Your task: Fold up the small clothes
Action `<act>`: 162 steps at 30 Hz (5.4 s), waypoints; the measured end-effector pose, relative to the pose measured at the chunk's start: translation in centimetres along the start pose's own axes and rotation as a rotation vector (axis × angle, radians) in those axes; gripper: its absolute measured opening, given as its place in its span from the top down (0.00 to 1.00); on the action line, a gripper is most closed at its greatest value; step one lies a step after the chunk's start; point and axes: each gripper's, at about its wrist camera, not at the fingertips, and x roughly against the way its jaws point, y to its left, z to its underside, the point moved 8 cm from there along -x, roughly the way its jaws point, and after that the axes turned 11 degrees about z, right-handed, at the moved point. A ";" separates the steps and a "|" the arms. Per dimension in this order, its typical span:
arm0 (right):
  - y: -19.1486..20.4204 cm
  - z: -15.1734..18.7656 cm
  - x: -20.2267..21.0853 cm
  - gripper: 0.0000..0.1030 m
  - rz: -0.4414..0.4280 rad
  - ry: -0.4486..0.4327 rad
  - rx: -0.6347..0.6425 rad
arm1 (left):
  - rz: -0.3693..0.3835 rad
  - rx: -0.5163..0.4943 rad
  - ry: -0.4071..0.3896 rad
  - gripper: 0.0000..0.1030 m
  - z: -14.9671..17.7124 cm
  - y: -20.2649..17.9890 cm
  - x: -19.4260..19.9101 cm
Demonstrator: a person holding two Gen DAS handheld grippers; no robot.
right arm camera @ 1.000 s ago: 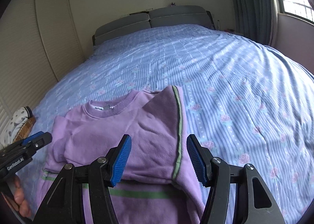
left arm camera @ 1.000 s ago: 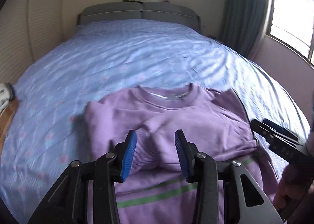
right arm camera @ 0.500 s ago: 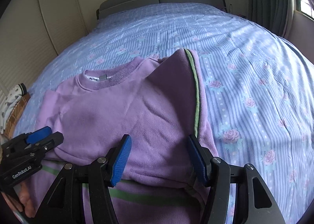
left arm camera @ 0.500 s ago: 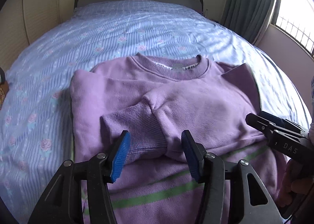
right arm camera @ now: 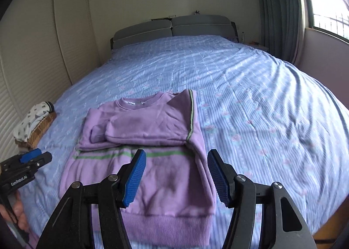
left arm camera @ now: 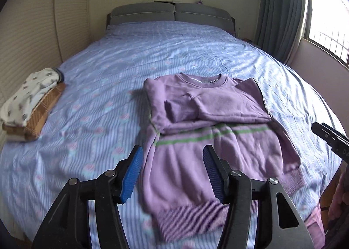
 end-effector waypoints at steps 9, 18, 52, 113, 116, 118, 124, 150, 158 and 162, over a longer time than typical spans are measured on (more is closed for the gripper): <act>-1.2 6.1 1.6 0.41 0.053 0.040 0.007 | -0.035 0.089 -0.008 0.45 5.1 0.9 1.7; -2.6 9.3 -0.7 0.41 0.079 0.120 -0.048 | -0.065 0.129 0.017 0.41 8.9 2.6 0.2; -3.3 11.5 -5.3 0.41 -0.009 0.246 -0.152 | 0.022 0.204 0.091 0.60 12.8 1.8 -4.0; -3.9 6.7 4.6 0.91 -0.298 0.117 -0.320 | 0.065 0.199 -0.053 0.93 6.9 0.7 5.0; -3.8 4.0 4.4 0.91 -0.302 0.075 -0.323 | 0.071 0.192 -0.106 0.93 3.5 1.0 5.2; -3.9 2.3 4.0 0.91 -0.304 0.053 -0.333 | 0.077 0.195 -0.135 0.93 1.1 1.3 5.0; -3.7 -3.3 1.2 0.91 -0.318 -0.001 -0.381 | 0.085 0.199 -0.210 0.93 -6.0 2.0 2.8; -0.6 -7.7 -22.9 0.91 -0.194 0.211 -0.418 | 0.036 0.246 -0.016 0.93 -11.6 9.1 -20.5; 0.5 -8.7 -22.0 0.71 -0.161 0.176 -0.317 | 0.035 0.199 -0.050 0.69 -12.8 8.8 -17.7; 0.4 -9.9 -19.8 0.43 -0.072 0.095 -0.243 | 0.023 0.163 -0.054 0.62 -12.9 8.9 -16.3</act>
